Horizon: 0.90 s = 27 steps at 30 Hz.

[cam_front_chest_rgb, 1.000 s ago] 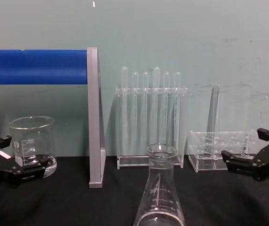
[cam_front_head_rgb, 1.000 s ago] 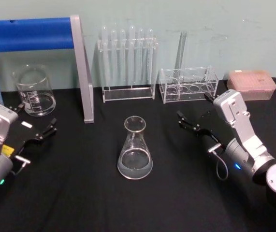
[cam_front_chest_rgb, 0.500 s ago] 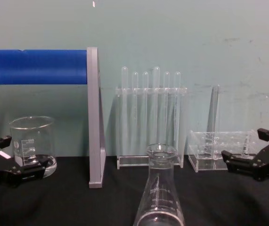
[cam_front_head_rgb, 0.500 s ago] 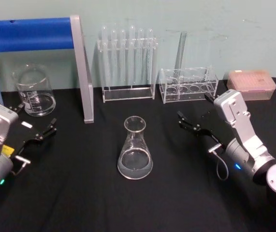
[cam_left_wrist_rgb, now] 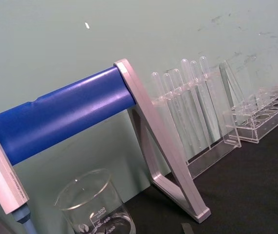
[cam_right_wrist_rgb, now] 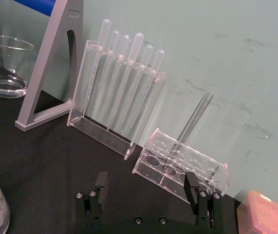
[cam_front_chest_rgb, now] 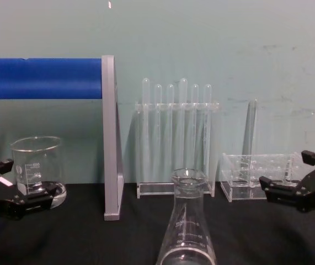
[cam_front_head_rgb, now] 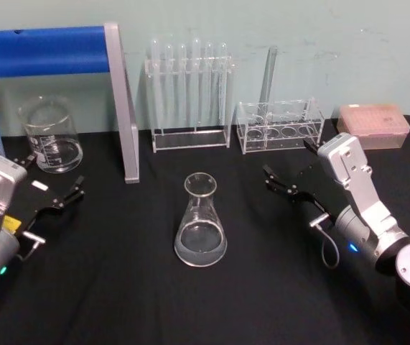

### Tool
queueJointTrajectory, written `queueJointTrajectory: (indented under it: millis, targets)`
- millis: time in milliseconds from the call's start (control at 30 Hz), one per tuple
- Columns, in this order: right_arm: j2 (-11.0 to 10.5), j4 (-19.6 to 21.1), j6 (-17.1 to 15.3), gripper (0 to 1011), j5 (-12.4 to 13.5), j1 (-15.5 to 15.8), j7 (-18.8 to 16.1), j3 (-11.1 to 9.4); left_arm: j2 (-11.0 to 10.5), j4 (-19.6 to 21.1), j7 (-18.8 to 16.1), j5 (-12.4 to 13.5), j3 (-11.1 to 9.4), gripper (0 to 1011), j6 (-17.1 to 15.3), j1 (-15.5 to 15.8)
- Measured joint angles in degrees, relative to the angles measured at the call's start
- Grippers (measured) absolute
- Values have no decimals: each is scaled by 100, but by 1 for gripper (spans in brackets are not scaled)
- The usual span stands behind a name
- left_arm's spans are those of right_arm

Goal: Grasp the erlenmeyer flask with one hand, shake it three times, then place it back.

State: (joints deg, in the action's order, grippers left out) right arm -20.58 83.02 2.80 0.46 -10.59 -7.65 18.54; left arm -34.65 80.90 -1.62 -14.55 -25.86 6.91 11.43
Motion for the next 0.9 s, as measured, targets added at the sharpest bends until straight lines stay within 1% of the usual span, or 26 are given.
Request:
queueJointTrajectory:
  millis: [900]
  targets:
    - [0, 0, 0, 1000, 0, 0, 1, 0, 0, 0, 0, 0, 0, 1000, 0, 0]
